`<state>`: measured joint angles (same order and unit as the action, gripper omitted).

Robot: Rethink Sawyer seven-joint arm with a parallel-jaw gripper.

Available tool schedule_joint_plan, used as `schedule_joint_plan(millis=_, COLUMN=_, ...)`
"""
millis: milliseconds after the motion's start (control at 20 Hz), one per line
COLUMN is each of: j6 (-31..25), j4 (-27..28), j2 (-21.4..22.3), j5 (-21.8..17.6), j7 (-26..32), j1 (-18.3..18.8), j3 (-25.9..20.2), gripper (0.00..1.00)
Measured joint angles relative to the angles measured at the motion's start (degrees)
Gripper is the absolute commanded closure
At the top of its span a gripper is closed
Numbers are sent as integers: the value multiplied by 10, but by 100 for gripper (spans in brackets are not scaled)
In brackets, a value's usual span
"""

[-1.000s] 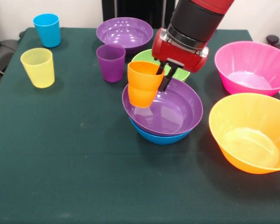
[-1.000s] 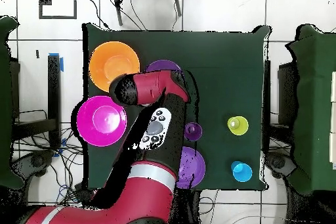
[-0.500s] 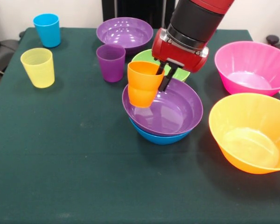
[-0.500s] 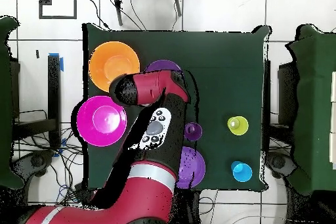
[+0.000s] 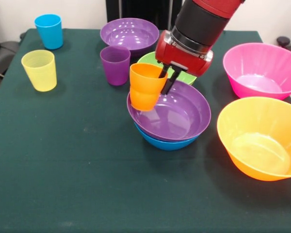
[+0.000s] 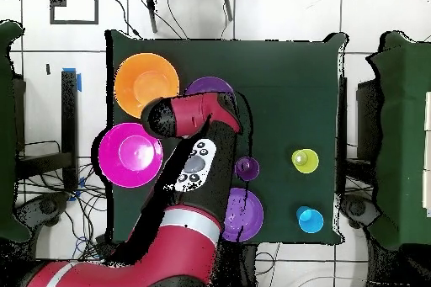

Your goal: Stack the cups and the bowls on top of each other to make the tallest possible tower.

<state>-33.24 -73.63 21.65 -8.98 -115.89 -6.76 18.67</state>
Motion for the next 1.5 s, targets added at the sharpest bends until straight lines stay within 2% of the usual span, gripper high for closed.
schedule_joint_plan(millis=550, j6=12, j4=2, j2=-22, j5=0, j7=0, j1=-20, j3=13, gripper=100)
schedule_joint_plan(millis=1000, j6=69, j4=2, j2=-33, j5=0, j7=0, j1=-7, j3=14, gripper=100)
schedule_joint_plan(millis=1500, j6=73, j4=2, j2=-34, j5=0, j7=0, j1=-5, j3=14, gripper=100)
